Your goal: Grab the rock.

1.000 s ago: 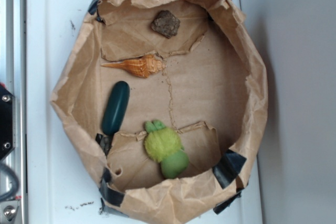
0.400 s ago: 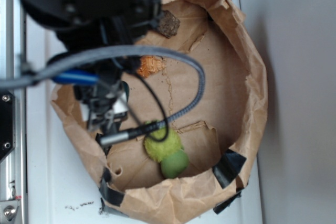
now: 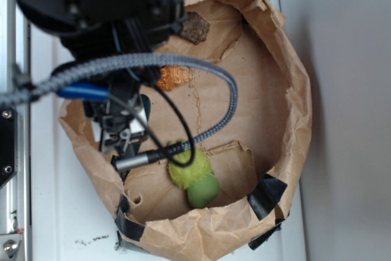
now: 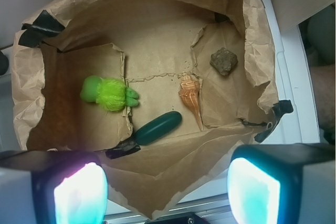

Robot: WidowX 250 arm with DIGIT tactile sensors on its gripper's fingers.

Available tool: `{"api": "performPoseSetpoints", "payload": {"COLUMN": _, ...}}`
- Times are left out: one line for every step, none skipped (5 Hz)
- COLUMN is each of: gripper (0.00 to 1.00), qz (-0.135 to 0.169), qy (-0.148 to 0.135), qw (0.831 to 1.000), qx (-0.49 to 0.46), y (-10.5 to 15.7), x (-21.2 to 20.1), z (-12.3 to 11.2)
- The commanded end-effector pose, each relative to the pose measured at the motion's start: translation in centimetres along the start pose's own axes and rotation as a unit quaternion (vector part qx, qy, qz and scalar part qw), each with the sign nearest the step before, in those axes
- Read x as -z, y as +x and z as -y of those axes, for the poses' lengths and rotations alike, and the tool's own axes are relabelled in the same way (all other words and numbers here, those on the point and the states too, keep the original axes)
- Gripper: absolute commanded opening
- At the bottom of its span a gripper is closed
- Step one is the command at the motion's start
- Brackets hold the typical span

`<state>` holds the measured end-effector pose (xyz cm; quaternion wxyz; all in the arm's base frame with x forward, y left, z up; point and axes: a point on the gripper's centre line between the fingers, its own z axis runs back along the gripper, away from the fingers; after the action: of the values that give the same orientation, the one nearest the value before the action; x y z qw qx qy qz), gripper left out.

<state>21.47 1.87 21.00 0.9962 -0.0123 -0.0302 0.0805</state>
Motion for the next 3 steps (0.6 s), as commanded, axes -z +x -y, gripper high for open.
{"api": "performPoseSetpoints", "payload": {"gripper": 1.00, "qz": 0.053, "qy": 0.031, "qw": 0.967, "qx": -0.247, "y": 4.3, "x": 7.1, "z": -0.6}}
{"api": "performPoseSetpoints", "payload": {"gripper": 1.00, "qz": 0.081, "qy": 0.068, "qw": 0.926, "qx": -0.362, "y": 4.6, "x": 9.9, "z": -1.5}}
{"api": "performPoseSetpoints", "payload": {"gripper": 1.00, "qz": 0.043, "qy": 0.076, "qw": 0.905, "qx": -0.417, "y": 3.8, "x": 11.4, "z": -1.2}}
